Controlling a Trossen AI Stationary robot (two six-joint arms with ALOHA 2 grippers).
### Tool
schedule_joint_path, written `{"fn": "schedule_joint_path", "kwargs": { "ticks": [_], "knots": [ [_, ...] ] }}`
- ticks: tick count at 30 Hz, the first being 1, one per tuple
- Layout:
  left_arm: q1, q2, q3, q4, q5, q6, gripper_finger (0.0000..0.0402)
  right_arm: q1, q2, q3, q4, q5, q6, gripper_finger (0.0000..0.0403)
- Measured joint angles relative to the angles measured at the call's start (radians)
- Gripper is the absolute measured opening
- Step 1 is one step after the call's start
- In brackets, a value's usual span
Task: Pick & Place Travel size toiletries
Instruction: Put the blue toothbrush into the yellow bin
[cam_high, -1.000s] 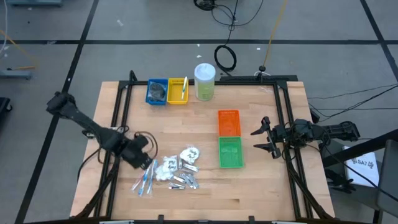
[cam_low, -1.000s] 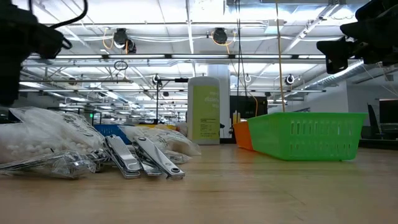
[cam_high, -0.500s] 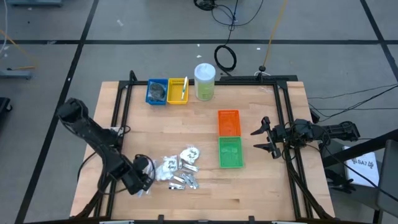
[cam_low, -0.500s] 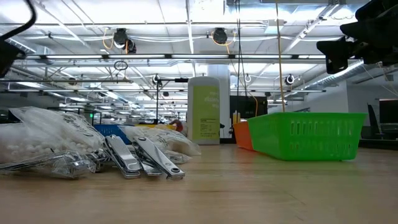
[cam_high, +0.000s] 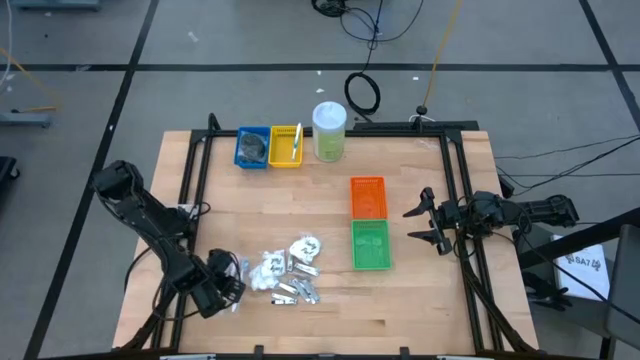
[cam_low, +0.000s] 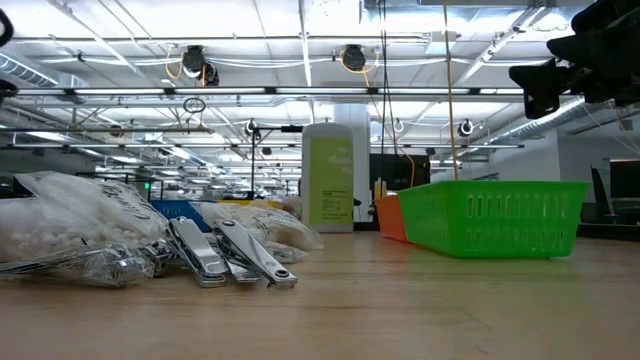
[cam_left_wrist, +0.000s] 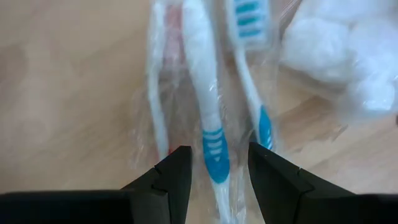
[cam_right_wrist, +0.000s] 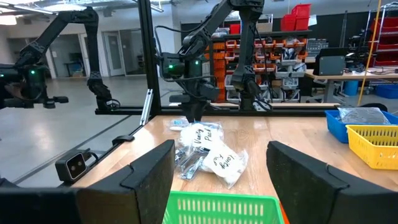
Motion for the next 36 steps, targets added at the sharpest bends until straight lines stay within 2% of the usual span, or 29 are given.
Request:
{"fn": "schedule_joint_path", "kwargs": {
  "ticks": [6, 9, 16, 22, 26, 30, 33, 36],
  "knots": [
    [0.033, 0.002, 0.0, 0.103, -0.005, 0.105, 0.0152, 0.0, 0.0, 0.0, 0.0, 0.0, 0.0, 0.0242],
    [0.037, 0.002, 0.0, 0.094, -0.004, 0.125, 0.0152, 0.0, 0.0, 0.0, 0.0, 0.0, 0.0, 0.0242],
    [0.037, 0.002, -0.02, 0.004, -0.001, 0.012, 0.0152, 0.0, 0.0, 0.0, 0.0, 0.0, 0.0, 0.0242],
    [0.039, -0.005, -0.102, 0.108, -0.005, -0.037, 0.0152, 0.0, 0.0, 0.0, 0.0, 0.0, 0.0, 0.0242],
    [0.039, -0.007, -0.114, 0.107, -0.001, -0.081, 0.0152, 0.0, 0.0, 0.0, 0.0, 0.0, 0.0, 0.0242],
    [0.039, -0.01, -0.117, 0.112, 0.001, -0.053, 0.0151, 0.0, 0.0, 0.0, 0.0, 0.0, 0.0, 0.0242],
    [0.039, -0.01, -0.117, 0.111, 0.004, -0.024, 0.0133, 0.0, 0.0, 0.0, 0.0, 0.0, 0.0, 0.0242],
    [0.039, -0.01, -0.118, 0.104, 0.0, -0.018, 0.0092, 0.0, 0.0, 0.0, 0.0, 0.0, 0.0, 0.0242]
  ]
}}
